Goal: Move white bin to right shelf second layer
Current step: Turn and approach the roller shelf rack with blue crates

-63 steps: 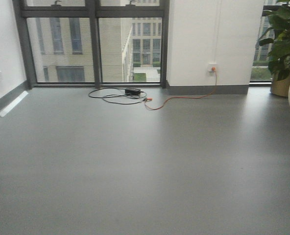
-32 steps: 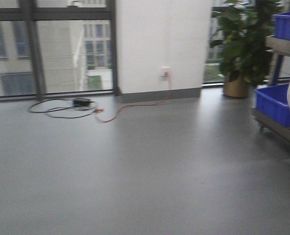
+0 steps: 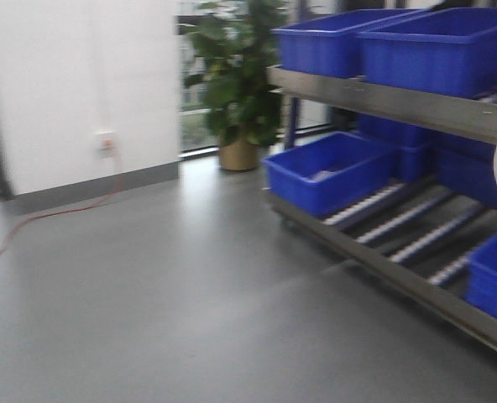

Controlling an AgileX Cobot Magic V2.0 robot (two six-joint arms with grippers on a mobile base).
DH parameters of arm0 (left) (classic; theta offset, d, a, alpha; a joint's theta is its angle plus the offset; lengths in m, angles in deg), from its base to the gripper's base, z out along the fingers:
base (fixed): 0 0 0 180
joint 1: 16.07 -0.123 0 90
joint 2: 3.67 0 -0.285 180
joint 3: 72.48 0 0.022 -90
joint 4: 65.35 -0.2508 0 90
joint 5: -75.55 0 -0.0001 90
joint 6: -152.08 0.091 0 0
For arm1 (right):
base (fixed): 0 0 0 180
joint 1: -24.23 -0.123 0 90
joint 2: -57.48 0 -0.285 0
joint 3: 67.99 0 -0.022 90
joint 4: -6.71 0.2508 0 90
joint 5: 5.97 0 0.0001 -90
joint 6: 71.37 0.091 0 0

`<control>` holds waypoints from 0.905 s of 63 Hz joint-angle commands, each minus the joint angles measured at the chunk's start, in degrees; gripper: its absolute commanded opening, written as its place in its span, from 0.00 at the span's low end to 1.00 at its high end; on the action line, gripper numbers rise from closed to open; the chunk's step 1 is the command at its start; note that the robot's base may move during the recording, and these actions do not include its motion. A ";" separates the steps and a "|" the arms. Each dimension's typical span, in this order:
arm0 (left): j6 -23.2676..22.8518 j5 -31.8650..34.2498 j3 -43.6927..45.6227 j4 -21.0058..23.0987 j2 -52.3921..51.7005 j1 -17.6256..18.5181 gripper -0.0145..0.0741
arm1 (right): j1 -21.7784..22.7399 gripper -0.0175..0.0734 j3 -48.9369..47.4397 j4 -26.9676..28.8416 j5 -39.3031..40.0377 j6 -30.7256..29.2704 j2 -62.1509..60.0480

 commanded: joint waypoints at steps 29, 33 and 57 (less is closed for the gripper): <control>-0.30 4.66 -1.65 0.43 -1.13 0.39 0.26 | 0.41 0.25 -1.83 -0.43 4.95 -0.19 0.16; -0.30 4.66 -1.65 0.43 -1.13 0.39 0.26 | 0.41 0.25 -1.83 -0.43 4.95 -0.19 0.16; -0.30 4.66 -1.65 0.43 -1.13 0.39 0.26 | 0.41 0.25 -1.83 -0.43 4.95 -0.19 0.16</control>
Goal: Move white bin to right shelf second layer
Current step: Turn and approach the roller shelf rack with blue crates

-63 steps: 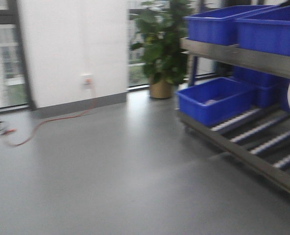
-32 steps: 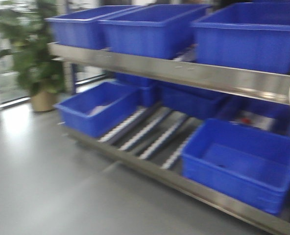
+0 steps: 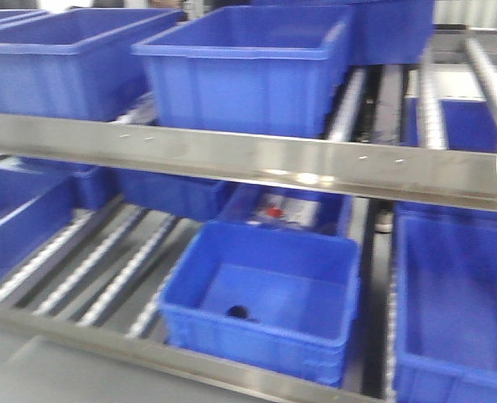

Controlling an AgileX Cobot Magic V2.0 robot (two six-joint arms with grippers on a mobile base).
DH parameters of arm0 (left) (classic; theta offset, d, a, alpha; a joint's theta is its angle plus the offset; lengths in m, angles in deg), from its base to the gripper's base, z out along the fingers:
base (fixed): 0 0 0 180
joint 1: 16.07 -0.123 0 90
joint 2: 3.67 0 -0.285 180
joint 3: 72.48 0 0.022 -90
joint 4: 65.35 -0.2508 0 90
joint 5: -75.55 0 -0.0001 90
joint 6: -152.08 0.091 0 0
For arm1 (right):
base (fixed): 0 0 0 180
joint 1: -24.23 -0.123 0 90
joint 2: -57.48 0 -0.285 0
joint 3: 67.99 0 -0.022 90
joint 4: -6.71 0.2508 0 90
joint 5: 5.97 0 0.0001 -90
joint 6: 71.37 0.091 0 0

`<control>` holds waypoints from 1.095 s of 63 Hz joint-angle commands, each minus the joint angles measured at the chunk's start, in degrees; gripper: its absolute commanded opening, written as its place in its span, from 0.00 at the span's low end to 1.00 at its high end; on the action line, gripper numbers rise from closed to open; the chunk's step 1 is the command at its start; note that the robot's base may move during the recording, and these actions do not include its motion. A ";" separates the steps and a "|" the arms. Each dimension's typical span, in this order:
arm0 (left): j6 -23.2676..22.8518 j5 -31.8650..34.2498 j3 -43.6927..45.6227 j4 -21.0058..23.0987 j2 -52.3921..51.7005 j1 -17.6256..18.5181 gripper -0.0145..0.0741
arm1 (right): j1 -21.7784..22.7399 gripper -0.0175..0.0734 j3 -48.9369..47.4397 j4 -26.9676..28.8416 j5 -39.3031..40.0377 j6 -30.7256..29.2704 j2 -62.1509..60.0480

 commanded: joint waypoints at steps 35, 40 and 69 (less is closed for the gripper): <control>-0.30 4.66 -1.65 0.43 -1.13 0.39 0.26 | 0.31 0.25 -1.83 -0.43 4.95 -0.19 0.16; -0.30 4.66 -1.65 0.43 -1.13 0.39 0.26 | 0.31 0.25 -1.83 -0.43 4.95 -0.19 0.16; -0.30 4.66 -1.65 0.43 -1.13 1.59 0.26 | 0.31 0.25 -1.83 -0.43 4.95 -0.19 0.16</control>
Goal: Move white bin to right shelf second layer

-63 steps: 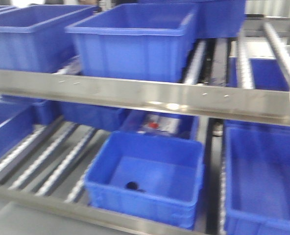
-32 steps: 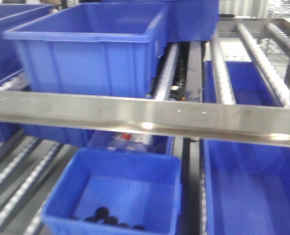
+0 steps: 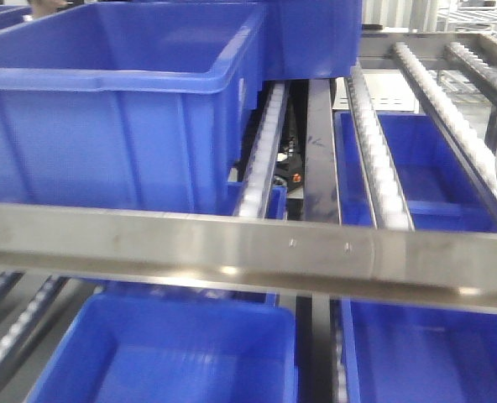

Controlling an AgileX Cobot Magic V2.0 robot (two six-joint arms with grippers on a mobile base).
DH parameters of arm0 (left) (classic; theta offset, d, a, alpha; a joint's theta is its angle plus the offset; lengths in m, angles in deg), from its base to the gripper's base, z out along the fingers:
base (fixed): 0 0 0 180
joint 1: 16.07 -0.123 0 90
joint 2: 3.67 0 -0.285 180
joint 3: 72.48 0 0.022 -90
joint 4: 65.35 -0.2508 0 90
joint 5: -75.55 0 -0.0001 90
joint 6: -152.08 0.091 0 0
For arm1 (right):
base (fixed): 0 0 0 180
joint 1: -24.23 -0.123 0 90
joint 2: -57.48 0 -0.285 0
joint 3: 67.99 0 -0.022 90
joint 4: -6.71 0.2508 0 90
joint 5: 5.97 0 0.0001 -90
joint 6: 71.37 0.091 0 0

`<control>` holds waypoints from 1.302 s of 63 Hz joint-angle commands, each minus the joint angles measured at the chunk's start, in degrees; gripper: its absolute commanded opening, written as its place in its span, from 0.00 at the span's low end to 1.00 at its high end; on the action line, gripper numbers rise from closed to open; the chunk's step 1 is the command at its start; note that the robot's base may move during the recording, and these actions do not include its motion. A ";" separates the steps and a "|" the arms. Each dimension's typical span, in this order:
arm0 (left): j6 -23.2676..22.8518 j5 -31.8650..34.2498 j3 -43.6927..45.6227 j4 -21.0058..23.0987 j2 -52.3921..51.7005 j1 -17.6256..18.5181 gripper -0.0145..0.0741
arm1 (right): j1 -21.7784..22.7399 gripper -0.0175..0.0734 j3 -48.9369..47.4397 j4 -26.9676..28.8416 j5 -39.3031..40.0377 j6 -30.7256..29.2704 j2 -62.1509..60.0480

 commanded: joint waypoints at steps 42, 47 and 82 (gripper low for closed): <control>-0.30 4.66 -1.65 0.43 -1.13 0.40 0.26 | 0.31 0.25 -1.83 -0.43 4.95 -0.19 0.16; -0.30 4.66 -1.65 0.43 -1.13 0.40 0.26 | 0.31 0.25 -1.83 -0.43 4.95 -0.19 0.16; -0.30 4.66 -1.65 0.43 -1.13 0.40 0.26 | 0.31 0.25 -1.83 -0.43 4.95 -0.19 0.16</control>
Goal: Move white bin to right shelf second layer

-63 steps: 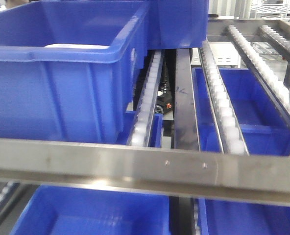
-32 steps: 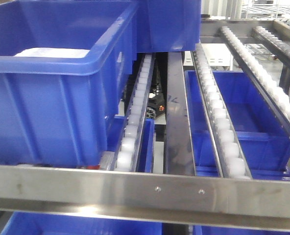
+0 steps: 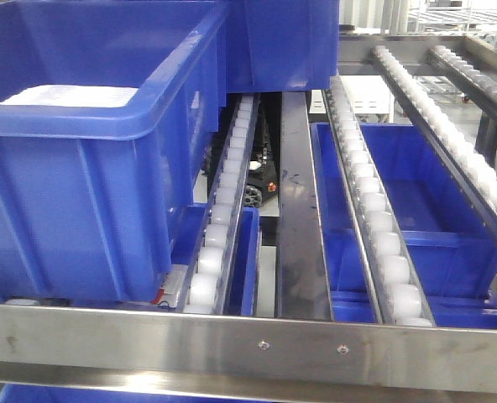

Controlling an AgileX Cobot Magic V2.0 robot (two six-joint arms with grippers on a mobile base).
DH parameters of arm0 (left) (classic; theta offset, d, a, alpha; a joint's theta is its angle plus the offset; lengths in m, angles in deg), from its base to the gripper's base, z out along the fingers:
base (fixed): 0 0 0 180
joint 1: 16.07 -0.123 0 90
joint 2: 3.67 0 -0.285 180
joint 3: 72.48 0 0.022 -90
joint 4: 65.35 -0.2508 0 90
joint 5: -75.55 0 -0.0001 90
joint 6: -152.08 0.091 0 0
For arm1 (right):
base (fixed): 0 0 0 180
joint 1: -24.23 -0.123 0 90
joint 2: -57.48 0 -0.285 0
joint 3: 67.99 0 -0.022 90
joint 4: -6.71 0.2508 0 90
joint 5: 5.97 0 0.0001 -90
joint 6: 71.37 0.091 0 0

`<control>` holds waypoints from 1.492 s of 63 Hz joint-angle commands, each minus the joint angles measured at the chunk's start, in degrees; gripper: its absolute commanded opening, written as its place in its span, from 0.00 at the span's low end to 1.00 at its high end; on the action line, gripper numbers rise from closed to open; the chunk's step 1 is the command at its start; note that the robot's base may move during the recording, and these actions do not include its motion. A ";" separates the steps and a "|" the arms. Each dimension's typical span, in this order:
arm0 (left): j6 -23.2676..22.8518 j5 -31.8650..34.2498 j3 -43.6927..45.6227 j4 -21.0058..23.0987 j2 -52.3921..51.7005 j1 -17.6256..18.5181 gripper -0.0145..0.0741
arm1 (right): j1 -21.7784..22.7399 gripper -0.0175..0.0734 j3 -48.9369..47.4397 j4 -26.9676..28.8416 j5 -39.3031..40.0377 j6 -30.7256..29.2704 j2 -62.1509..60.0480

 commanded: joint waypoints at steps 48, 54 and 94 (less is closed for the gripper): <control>-0.30 4.66 -1.65 0.43 -1.13 0.40 0.26 | 0.31 0.25 -0.93 2.60 19.84 7.93 22.83; -0.30 4.66 -1.65 0.43 -1.13 0.40 0.26 | 0.31 0.25 -0.93 2.60 22.01 7.93 27.26; -0.30 4.66 -1.65 0.43 -1.13 0.40 0.26 | 0.31 0.61 -1.51 2.64 23.39 7.25 24.62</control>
